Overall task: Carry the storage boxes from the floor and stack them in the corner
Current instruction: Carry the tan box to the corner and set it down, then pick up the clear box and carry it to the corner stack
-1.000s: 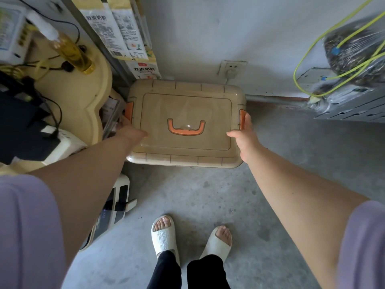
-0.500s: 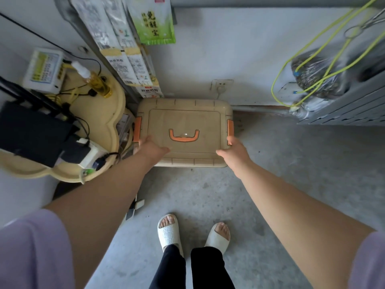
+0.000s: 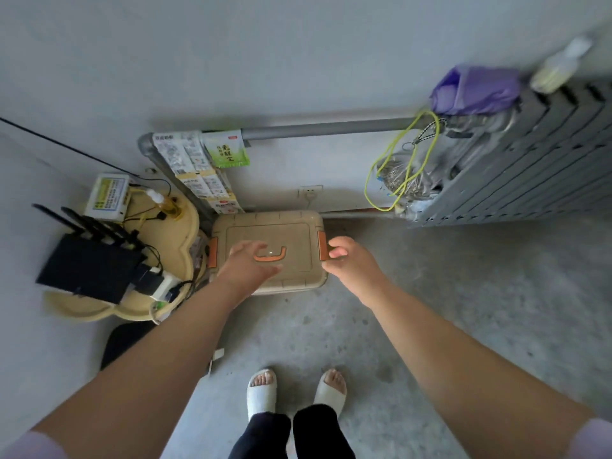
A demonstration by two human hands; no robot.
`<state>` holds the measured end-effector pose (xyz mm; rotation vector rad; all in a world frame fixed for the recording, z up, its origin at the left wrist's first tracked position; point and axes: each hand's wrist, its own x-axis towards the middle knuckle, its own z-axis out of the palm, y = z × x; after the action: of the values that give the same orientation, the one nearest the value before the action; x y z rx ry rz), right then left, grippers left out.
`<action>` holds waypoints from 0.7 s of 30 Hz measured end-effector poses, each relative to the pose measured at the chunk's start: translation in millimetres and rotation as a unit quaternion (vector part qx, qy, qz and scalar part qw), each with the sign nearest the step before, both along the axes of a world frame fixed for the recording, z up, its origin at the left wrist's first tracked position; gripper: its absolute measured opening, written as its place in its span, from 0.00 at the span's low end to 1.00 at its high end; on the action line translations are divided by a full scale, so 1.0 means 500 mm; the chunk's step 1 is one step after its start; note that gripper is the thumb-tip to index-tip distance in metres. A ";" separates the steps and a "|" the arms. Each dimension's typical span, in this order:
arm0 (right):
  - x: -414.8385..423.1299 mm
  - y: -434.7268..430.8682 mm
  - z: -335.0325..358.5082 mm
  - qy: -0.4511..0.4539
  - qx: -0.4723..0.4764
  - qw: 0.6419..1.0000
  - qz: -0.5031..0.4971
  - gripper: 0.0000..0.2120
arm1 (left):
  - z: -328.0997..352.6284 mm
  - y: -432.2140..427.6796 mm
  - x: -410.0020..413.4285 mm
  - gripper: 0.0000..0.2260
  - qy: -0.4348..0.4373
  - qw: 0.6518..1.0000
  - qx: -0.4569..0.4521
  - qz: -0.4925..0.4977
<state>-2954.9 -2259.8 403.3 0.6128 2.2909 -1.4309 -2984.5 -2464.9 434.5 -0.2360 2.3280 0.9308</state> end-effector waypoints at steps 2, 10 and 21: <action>0.033 0.019 0.041 0.000 -0.016 0.999 -0.034 0.22 | 0.047 0.008 0.013 0.28 0.007 1.000 0.020 -0.022; 0.214 0.092 0.201 0.037 -0.052 0.977 -0.203 0.24 | 0.185 0.071 0.083 0.27 -0.006 0.985 0.101 -0.141; 0.540 0.175 0.357 0.097 -0.024 0.881 -0.462 0.24 | 0.302 0.260 0.150 0.20 -0.001 0.932 0.204 -0.301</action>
<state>-2685.0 -2172.4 581.9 1.7807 2.1571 -1.9888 -2909.6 -2334.8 585.7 0.6138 1.9492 1.0458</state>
